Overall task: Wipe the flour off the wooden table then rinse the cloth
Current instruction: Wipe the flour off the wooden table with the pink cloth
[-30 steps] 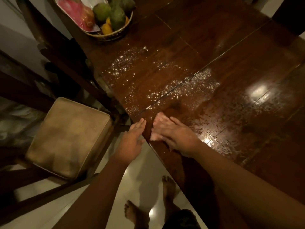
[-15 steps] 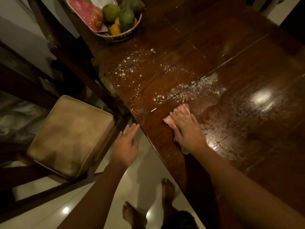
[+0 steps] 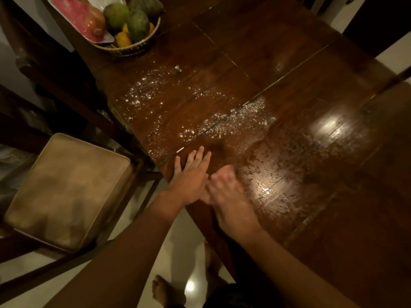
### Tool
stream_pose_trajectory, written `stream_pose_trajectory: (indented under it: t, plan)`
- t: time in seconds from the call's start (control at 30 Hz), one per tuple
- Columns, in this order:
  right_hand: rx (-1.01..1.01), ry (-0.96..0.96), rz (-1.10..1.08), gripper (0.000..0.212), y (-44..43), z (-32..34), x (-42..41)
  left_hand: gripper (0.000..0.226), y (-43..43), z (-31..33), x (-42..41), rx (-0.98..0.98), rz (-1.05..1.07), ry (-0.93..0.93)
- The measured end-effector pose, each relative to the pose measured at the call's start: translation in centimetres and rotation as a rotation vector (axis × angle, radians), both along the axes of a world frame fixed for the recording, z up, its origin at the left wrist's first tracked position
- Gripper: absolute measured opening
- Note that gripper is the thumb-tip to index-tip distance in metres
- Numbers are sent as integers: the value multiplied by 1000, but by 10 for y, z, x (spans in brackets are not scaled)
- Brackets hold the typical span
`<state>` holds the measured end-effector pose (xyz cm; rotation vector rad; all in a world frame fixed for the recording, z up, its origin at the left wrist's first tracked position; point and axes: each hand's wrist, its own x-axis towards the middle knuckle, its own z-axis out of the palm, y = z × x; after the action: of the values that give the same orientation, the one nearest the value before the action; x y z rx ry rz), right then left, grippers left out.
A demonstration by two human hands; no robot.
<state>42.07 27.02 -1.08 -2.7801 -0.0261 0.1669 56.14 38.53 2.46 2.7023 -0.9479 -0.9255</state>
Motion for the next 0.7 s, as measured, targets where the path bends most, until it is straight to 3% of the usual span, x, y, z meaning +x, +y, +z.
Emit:
stream_pose_trajectory:
  t: [0.1,0.17,0.23,0.33,0.5,0.6,0.7]
  plan:
    - [25,-2,379,57,-19,4,-23,67,-5,-3,9,-3,4,49]
    - [-57,-5,406,62,-57,2,-29,75,-4,-10,9,27,-11,56]
    - [-92,14,147,69,-99,0,-28,79,-6,-16,6,66,-13,40]
    - [-51,60,-340,51,-162,1,3,79,-7,-19,5,63,-4,32]
    - [84,-57,-742,57,-223,-1,104,79,-4,-25,5,45,8,-6]
    - [188,-104,-832,51,-241,-7,166,78,-4,-26,5,54,11,-8]
    - [193,-89,-714,40,-230,-4,207,78,-2,-27,5,61,5,-21]
